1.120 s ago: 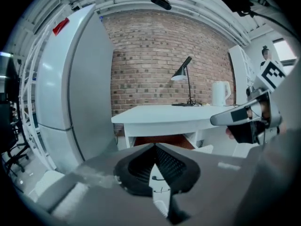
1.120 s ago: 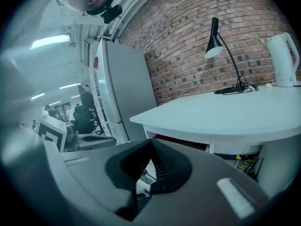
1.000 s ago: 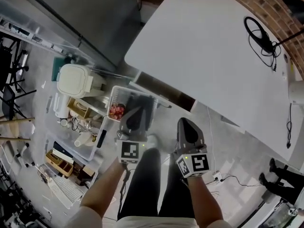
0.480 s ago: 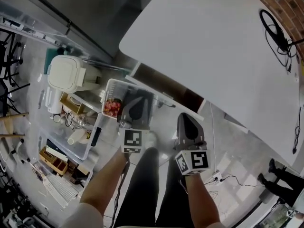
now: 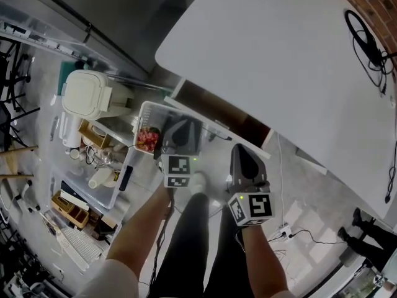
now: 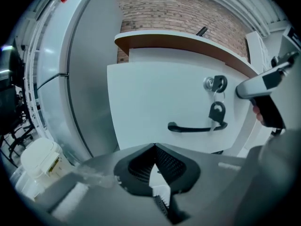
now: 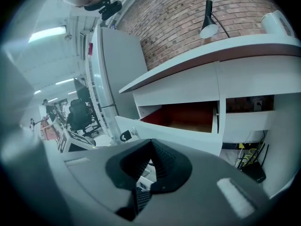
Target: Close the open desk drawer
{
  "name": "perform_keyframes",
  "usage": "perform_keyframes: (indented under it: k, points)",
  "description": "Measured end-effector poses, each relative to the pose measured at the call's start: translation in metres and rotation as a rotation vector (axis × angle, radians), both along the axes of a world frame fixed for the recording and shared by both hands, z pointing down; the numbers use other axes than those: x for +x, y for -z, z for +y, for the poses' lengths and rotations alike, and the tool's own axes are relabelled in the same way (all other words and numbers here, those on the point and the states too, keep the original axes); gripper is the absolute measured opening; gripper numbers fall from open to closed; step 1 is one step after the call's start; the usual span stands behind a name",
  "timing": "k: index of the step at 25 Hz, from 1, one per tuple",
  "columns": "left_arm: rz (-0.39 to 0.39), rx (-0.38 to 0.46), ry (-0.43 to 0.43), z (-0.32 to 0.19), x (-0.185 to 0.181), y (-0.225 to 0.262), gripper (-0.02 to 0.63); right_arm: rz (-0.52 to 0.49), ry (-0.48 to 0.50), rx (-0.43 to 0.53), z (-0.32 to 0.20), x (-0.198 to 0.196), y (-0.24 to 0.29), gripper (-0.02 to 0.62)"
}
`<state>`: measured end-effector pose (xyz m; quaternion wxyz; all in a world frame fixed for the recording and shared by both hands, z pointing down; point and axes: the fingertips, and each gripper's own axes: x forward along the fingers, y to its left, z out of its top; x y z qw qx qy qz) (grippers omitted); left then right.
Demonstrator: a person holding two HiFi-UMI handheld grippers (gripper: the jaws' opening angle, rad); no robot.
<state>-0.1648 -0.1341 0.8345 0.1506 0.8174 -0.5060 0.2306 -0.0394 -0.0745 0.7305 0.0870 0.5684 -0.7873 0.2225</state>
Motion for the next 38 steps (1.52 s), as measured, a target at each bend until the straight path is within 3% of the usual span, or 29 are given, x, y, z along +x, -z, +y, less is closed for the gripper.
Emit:
perform_keyframes:
  k: [17,38]
  points:
    - [0.013,-0.007,0.043,-0.013,0.01,0.0,0.02,0.0,0.021,-0.004,-0.004,-0.001,-0.001,0.005]
    - [0.006,-0.01,0.018,-0.048,0.033,0.001,0.02,-0.015,-0.019,-0.007,-0.04,0.021,-0.002,0.005]
